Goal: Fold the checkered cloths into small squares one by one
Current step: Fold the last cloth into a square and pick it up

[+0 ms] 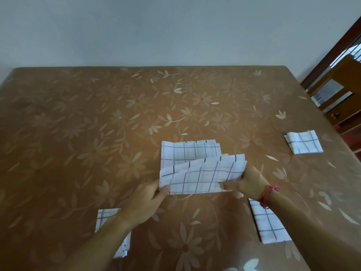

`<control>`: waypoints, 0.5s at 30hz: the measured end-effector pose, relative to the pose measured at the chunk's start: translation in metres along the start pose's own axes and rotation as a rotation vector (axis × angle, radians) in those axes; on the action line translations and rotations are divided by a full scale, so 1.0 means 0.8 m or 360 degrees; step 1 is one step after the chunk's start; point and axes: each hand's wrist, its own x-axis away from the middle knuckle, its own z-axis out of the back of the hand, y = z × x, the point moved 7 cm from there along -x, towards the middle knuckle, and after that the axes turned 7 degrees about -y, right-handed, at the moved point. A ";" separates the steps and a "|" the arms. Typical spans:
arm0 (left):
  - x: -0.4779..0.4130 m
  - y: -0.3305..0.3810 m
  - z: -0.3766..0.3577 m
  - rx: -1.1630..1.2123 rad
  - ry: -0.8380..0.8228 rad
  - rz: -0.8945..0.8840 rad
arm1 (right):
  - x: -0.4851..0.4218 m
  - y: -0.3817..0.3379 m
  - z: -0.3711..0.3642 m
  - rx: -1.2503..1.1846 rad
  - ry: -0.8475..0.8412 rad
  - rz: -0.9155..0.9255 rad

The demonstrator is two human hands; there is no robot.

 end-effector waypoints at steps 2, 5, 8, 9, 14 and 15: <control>-0.008 -0.009 0.005 0.0022 0.0020 0.0040 | -0.006 0.000 0.003 0.0034 0.0008 0.0077; -0.017 -0.032 0.002 0.0098 0.0033 0.0186 | -0.008 0.008 0.005 0.0034 -0.0006 0.0068; -0.027 -0.031 0.006 -0.0023 0.0223 0.0210 | -0.017 0.012 0.004 0.0071 0.0071 -0.0011; -0.029 -0.032 0.005 -0.0047 0.0255 0.0244 | -0.022 0.012 0.005 0.0064 0.0118 -0.0015; -0.044 -0.049 0.005 -0.0011 0.0439 0.0421 | -0.046 0.000 0.007 -0.0177 0.0295 -0.0046; -0.046 -0.051 0.006 0.0001 0.0476 0.0425 | -0.051 -0.004 0.005 -0.0229 0.0304 -0.0022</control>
